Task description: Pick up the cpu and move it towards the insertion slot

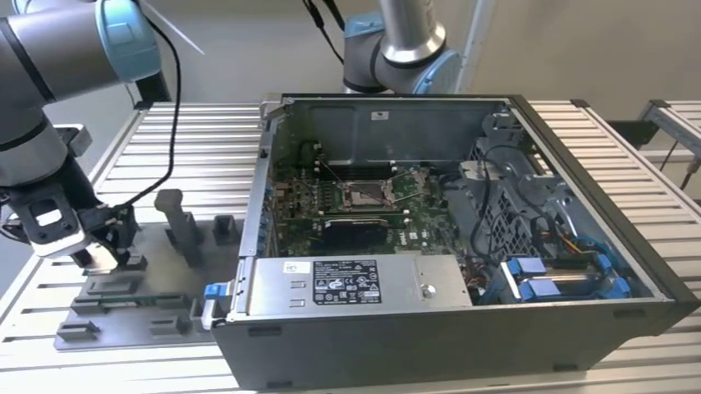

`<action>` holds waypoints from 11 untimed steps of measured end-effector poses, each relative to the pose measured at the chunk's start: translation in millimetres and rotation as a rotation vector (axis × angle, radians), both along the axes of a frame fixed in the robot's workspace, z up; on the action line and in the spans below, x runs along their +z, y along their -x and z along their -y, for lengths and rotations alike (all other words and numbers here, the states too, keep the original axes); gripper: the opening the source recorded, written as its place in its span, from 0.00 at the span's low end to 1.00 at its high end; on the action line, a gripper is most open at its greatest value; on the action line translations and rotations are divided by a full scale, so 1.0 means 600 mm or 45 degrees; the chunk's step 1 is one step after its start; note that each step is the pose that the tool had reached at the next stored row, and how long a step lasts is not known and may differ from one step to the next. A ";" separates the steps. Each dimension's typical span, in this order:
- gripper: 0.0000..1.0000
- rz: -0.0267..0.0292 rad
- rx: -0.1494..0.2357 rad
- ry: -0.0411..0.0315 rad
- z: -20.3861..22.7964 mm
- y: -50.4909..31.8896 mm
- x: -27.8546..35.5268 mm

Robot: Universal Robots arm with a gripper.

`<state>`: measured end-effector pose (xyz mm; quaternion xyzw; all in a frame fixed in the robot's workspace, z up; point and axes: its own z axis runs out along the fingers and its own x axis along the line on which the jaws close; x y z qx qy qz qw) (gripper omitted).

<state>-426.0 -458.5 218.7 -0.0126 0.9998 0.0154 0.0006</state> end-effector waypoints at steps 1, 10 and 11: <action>0.00 -0.0001 0.000 0.0000 0.0000 0.000 0.005; 0.00 0.0000 0.000 -0.0001 0.0000 0.000 0.063; 0.00 -0.0001 0.000 0.0000 0.0000 0.000 0.071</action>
